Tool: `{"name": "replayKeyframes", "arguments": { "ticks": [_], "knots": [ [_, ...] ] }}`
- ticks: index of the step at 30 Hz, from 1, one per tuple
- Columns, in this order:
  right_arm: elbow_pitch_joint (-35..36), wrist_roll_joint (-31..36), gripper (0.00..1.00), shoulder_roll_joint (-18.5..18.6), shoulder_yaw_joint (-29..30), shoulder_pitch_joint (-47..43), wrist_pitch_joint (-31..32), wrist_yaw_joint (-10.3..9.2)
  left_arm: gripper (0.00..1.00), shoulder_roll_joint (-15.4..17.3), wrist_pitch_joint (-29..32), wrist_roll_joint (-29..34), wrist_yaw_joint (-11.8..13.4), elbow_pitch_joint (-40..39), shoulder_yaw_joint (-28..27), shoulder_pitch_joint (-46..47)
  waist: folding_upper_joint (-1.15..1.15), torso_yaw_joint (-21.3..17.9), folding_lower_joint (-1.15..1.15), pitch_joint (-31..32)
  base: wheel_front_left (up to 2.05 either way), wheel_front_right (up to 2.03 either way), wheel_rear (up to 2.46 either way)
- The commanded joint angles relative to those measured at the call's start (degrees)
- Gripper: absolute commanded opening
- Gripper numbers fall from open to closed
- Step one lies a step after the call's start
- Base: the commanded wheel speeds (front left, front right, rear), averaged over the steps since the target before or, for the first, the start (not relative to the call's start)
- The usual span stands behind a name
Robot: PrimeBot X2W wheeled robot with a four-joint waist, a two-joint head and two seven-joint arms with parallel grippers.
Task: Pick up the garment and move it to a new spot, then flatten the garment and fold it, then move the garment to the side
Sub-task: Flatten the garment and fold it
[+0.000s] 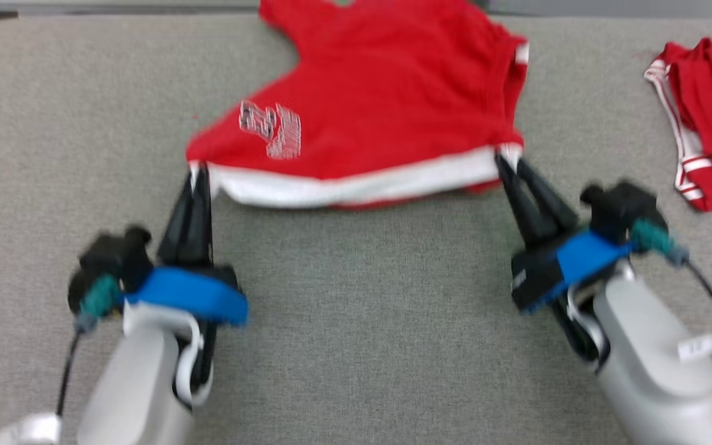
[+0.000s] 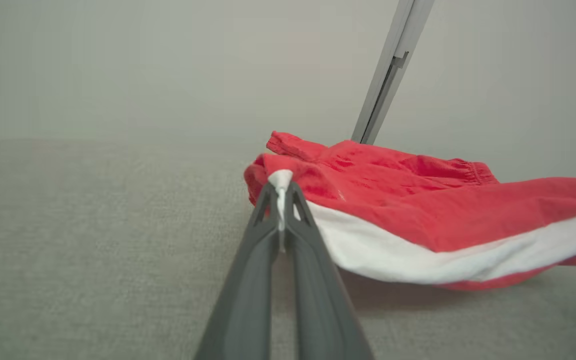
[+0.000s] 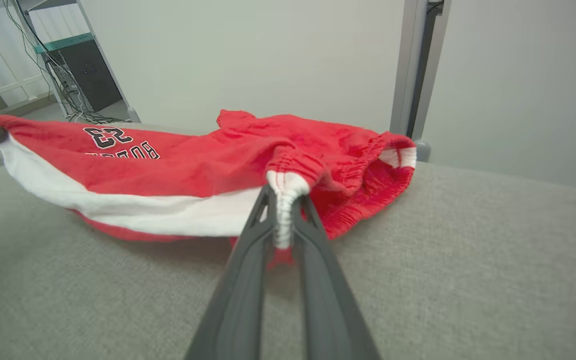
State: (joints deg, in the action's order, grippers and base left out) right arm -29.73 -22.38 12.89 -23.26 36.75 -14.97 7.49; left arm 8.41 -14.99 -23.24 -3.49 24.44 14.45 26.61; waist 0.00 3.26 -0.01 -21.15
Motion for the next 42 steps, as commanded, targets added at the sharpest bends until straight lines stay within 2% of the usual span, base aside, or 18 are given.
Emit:
{"name": "replayKeyframes", "arguments": {
  "ticks": [1, 11, 20, 32, 42],
  "knots": [
    [1.65, -0.65, 0.00, 0.64, 0.05, -4.88, -0.28, 0.00, 0.00, -0.63, -0.23, 0.59, 0.34, -1.71, -0.51, -4.44, 0.00, -0.71, 0.01, 2.30, 0.00, 0.00, 0.00],
    [9.48, -0.60, 0.00, 1.68, -0.70, -24.05, 1.20, 0.00, 0.00, -2.18, -0.23, 1.92, 1.75, -7.66, -2.18, -23.14, 0.00, -1.26, 0.01, 9.90, 0.00, 0.00, 0.00],
    [19.88, 0.67, 0.00, -0.10, 3.10, -35.33, 6.06, 0.00, 0.00, -1.66, 0.19, 2.14, 3.57, -13.52, -2.41, -31.68, 0.00, -1.70, 0.01, 11.20, 0.00, 0.00, 0.00],
    [23.76, 2.69, 0.00, -2.88, 4.68, -32.53, 7.13, 0.00, 0.00, 2.28, 3.08, 4.70, 2.49, -15.57, -1.46, -25.40, 0.00, -2.79, 0.01, 8.27, 0.00, 0.00, 0.00],
    [23.77, 4.01, 0.00, -5.88, 4.05, -22.11, 6.37, 0.00, 0.00, 10.20, 8.64, 7.15, -0.13, -15.92, -3.00, -9.30, 0.00, -6.21, 0.01, 0.84, 0.00, 0.00, 0.00]
  ]
}}
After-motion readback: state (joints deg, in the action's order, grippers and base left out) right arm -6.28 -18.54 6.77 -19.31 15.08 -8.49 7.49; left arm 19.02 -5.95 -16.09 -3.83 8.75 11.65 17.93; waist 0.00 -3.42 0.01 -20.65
